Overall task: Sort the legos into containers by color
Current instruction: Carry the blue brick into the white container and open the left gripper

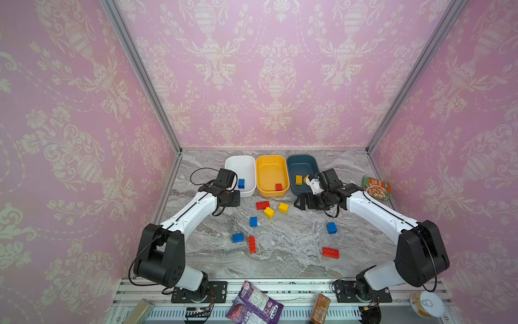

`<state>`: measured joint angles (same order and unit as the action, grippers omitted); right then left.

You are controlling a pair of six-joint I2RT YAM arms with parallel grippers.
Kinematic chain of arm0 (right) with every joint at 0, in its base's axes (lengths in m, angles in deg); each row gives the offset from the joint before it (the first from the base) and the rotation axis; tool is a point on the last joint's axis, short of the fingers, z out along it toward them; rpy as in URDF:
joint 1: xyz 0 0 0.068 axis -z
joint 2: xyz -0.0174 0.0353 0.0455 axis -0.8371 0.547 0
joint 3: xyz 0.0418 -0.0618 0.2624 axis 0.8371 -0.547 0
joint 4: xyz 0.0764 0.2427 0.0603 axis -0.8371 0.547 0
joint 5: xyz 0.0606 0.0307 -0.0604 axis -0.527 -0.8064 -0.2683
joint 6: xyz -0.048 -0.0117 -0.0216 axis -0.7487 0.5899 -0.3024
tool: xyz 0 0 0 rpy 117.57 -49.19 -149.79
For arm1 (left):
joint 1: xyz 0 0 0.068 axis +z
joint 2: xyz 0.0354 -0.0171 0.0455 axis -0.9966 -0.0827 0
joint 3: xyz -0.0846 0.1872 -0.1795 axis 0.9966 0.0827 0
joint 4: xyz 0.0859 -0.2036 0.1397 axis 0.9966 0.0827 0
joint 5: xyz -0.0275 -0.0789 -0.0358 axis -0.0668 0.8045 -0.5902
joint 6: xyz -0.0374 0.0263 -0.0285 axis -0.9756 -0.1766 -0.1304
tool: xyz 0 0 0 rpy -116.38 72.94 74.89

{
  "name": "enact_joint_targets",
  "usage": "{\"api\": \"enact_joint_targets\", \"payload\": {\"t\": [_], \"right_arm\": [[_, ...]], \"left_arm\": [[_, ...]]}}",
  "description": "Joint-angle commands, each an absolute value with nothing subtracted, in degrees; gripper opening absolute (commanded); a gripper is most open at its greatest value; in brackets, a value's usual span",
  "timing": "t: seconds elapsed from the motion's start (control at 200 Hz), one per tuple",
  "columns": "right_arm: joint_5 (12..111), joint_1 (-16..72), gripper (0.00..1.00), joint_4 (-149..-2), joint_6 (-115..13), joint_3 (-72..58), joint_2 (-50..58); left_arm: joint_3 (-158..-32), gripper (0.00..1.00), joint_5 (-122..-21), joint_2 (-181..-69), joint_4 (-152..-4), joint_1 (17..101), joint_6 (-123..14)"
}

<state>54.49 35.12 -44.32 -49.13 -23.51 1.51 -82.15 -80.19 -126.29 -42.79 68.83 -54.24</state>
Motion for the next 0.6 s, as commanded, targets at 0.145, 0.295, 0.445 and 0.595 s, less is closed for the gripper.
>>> {"api": "enact_joint_targets", "payload": {"t": [0.145, 0.295, 0.445, 0.595], "right_arm": [[53.7, 35.5, 1.0, -45.1, -48.0, -24.0, -0.5], [53.9, 35.6, 1.0, -45.4, -47.7, -24.5, -1.2], [54.3, 35.7, 1.0, -45.2, -47.6, -24.8, -1.9], [54.2, 36.2, 1.0, -44.9, -47.6, -25.2, -2.2]], "left_arm": [[-90.0, 0.25, -80.4, -128.0, -45.7, 68.8, -52.5], [-96.5, 0.25, -80.4, -135.6, -46.4, 69.8, -50.1], [-102.5, 0.24, -81.5, -143.6, -46.5, 71.7, -48.3], [-108.7, 0.24, -84.8, -150.6, -43.7, 72.9, -46.4]]}}
